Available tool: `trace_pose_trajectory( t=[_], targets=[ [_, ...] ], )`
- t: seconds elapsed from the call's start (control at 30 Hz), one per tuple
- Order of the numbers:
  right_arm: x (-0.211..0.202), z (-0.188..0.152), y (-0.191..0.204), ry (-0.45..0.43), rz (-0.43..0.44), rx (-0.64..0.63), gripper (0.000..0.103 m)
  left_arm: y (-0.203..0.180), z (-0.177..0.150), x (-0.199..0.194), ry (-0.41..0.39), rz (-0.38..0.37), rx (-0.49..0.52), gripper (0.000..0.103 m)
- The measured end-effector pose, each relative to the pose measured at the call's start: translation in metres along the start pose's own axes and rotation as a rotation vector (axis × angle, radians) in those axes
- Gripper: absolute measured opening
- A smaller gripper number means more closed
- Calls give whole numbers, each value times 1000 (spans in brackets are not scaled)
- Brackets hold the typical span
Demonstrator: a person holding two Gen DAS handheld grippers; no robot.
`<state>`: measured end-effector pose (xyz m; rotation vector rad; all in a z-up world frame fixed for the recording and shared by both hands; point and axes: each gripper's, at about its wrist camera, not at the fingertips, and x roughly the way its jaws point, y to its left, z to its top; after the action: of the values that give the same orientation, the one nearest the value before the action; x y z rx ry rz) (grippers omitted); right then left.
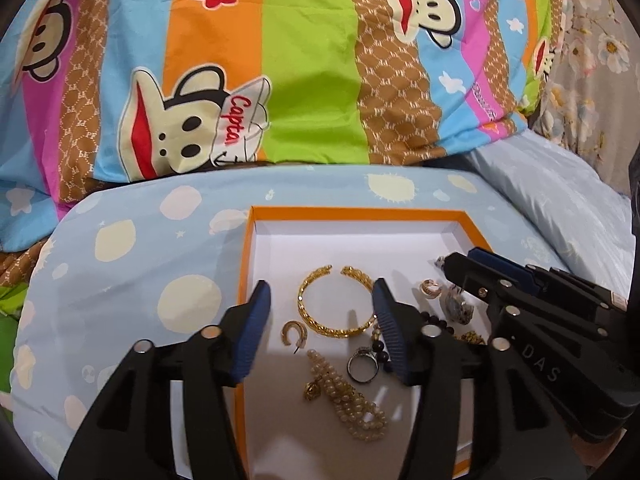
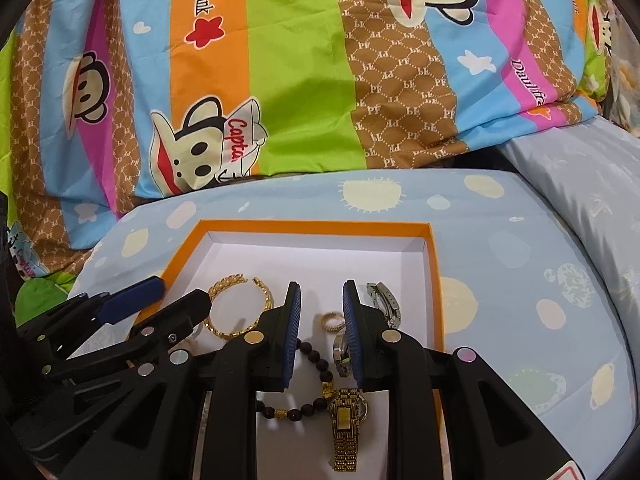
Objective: Organize jewelry
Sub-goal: 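Carry both hoop earrings into the orange box and open both grippers, then withdraw both open grippers from the box toward the last earrings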
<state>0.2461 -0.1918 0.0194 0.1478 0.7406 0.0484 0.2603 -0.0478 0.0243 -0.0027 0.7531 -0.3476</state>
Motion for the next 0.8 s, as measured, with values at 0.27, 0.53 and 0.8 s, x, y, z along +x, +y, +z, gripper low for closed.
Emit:
trace_pose_trajectory(
  t=[0.27, 0.53, 0.8],
  targets=[
    [-64, 0, 2, -102, -8, -20, 27, 11, 10, -49, -78, -1, -54, 54],
    [-123, -54, -2, -110, -1, 8, 32, 7, -34, -104, -70, -13, -17, 63],
    [-124, -121, -7, 3, 0, 58, 32, -11, -104, -111, 60, -68, 6, 63]
  ],
)
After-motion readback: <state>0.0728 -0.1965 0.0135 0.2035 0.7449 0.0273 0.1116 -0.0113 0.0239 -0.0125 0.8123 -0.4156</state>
